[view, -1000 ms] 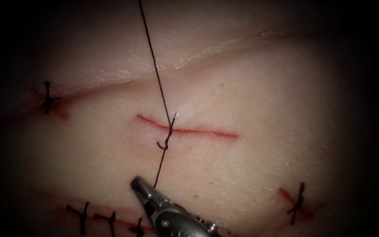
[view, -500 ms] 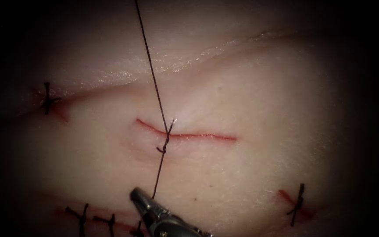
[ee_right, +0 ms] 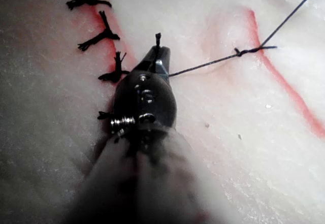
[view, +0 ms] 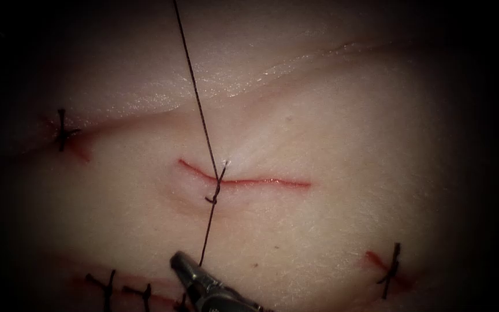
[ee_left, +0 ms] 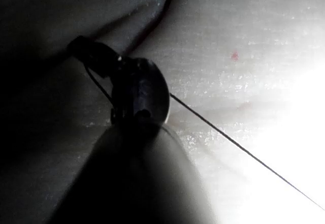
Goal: Wound Closure
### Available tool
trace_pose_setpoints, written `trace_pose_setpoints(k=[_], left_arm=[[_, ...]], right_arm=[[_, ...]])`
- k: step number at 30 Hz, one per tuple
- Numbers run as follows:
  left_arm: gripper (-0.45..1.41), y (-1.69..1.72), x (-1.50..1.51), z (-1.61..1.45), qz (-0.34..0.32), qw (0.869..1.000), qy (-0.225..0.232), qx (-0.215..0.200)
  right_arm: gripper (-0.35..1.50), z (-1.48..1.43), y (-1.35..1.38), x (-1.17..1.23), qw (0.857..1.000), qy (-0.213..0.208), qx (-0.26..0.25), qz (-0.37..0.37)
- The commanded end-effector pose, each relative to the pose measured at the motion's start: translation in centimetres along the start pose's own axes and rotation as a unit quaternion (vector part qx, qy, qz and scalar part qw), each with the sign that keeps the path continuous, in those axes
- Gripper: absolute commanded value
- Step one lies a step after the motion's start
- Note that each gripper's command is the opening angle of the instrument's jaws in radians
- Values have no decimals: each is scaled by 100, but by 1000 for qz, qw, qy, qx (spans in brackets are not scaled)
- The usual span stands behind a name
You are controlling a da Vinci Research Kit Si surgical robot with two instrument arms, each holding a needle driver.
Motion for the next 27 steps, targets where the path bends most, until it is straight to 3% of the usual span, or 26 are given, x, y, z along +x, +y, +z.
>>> trace_pose_setpoints(k=[1, 21, 26, 27], left_arm=[[-45, 4, -7, 3, 0, 1000, -1, 1], [-45, 4, -9, -2, 9, 1000, 1, 0], [-45, 5, -13, -24, 39, 997, 10, -65], [-45, 6, -14, -29, 43, 997, 5, -69]], right_arm=[[-35, 5, -15, -8, 1000, -3, 4, 3], [-35, 5, -21, -6, 1000, 5, 15, 16], [-35, 11, -10, 10, 999, 27, 19, 27], [5, 11, -7, 14, 999, 30, 18, 29]])
